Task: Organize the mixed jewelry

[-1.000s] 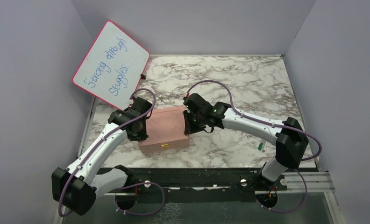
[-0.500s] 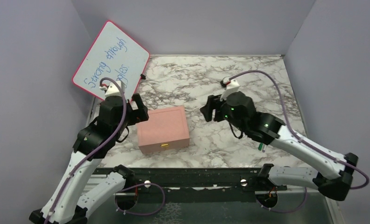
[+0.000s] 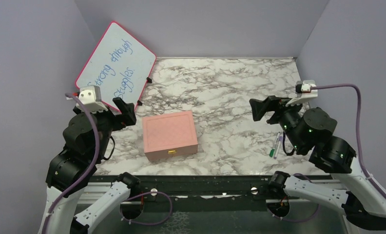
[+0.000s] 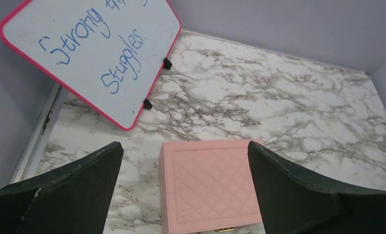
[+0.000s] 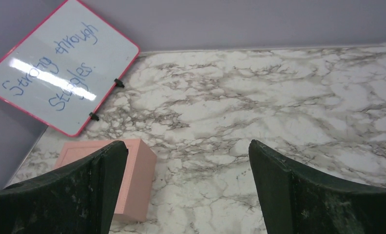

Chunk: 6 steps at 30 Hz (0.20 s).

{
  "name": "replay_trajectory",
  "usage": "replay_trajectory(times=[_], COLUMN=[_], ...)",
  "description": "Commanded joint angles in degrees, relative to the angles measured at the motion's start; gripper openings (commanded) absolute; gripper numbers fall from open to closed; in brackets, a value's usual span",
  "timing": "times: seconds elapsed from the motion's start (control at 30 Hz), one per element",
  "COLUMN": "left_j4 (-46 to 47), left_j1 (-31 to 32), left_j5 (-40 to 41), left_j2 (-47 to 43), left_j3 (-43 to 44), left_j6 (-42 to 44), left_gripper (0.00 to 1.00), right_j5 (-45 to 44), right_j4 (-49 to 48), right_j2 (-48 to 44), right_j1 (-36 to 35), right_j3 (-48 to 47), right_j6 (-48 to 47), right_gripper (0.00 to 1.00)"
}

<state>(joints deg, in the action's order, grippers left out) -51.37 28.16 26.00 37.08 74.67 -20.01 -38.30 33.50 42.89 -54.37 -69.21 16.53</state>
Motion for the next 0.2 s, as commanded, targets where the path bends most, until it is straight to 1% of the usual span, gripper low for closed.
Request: replay_trajectory(times=[0.0,0.17], left_j4=[0.7,0.7], left_j1=[0.1,0.0], left_j5=[3.6,3.4], left_j2=[-2.4,-3.8], left_j3=[3.4,3.4], left_j6=[3.8,4.0], left_gripper=[0.99,0.99], right_j5=[-5.1,-5.6], right_j4=[2.2,2.1], right_j2=[-2.1,-2.7], right_j1=[-0.1,-0.1], right_j3=[-1.7,-1.2], right_j6=[-3.1,-2.8], right_gripper=[1.0,1.0])
